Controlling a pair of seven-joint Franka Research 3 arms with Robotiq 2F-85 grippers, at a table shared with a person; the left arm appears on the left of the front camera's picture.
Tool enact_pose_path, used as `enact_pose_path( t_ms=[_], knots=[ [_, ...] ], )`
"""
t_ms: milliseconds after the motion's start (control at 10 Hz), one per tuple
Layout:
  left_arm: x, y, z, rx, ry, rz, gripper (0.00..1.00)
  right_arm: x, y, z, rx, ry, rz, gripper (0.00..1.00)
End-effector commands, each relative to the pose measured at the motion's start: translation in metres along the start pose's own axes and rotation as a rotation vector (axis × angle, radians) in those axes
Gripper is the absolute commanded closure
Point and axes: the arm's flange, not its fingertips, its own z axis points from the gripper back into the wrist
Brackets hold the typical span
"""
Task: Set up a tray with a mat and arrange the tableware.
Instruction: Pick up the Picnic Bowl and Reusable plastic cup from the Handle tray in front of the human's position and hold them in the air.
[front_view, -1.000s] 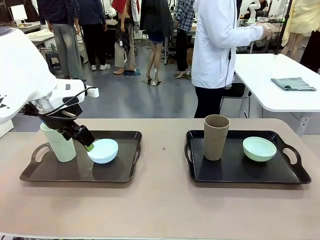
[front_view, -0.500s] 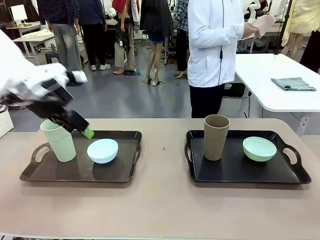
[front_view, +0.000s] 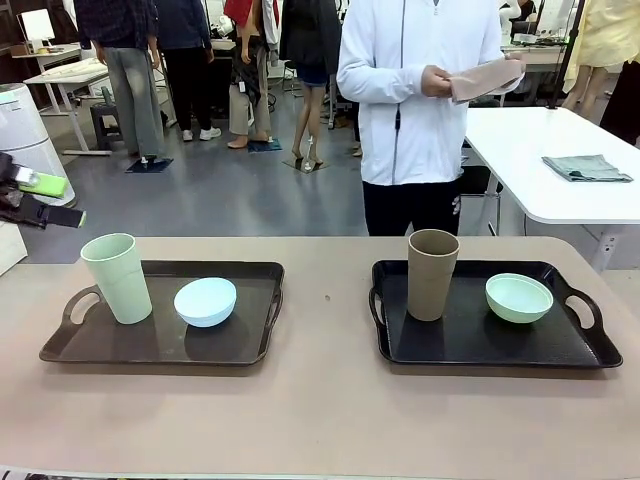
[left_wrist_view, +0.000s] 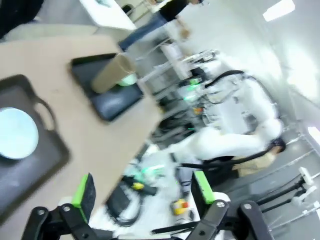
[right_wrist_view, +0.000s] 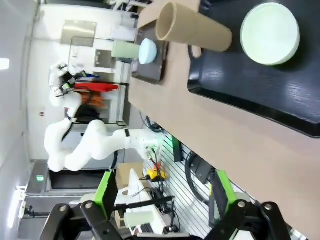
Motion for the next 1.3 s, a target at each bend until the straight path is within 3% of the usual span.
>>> enact_pose_path(
  t_ms=[0, 100, 200, 300, 500, 600, 700, 800, 1200],
  knots=[
    [0.009, -0.015, -0.008, 0.134, 0.030, -0.101, 0.00, -0.001, 0.002, -0.005, -0.041, 0.013, -0.015, 0.00],
    [0.009, -0.015, -0.008, 0.134, 0.030, -0.101, 0.00, -0.001, 0.002, -0.005, -0.041, 0.013, -0.015, 0.00],
    [-0.001, 0.006, -0.001, -0.008, 0.002, 0.005, 0.00, 0.000, -0.001, 0.001, -0.005, 0.002, -0.006, 0.00],
    [0.008, 0.024, -0.012, -0.057, -0.020, 0.132, 0.00, 0.003, 0.001, -0.003, 0.104, 0.032, -0.040, 0.00],
    [0.001, 0.055, -0.015, 0.008, -0.132, 0.326, 0.00, 0.004, -0.012, -0.004, 0.315, 0.015, -0.115, 0.00],
    [-0.005, 0.064, -0.020, 0.012, -0.101, 0.371, 0.00, 0.003, -0.015, -0.004, 0.394, 0.008, -0.086, 0.00],
    [-0.008, 0.069, -0.021, 0.044, -0.040, 0.383, 0.00, 0.002, -0.012, -0.008, 0.371, 0.008, -0.019, 0.00],
    [-0.003, 0.070, -0.008, -0.002, -0.095, 0.311, 0.00, -0.003, -0.007, -0.014, 0.290, 0.024, -0.088, 0.00],
    [-0.003, 0.070, -0.008, -0.002, -0.095, 0.311, 0.00, -0.003, -0.007, -0.014, 0.290, 0.024, -0.088, 0.00]
  ],
)
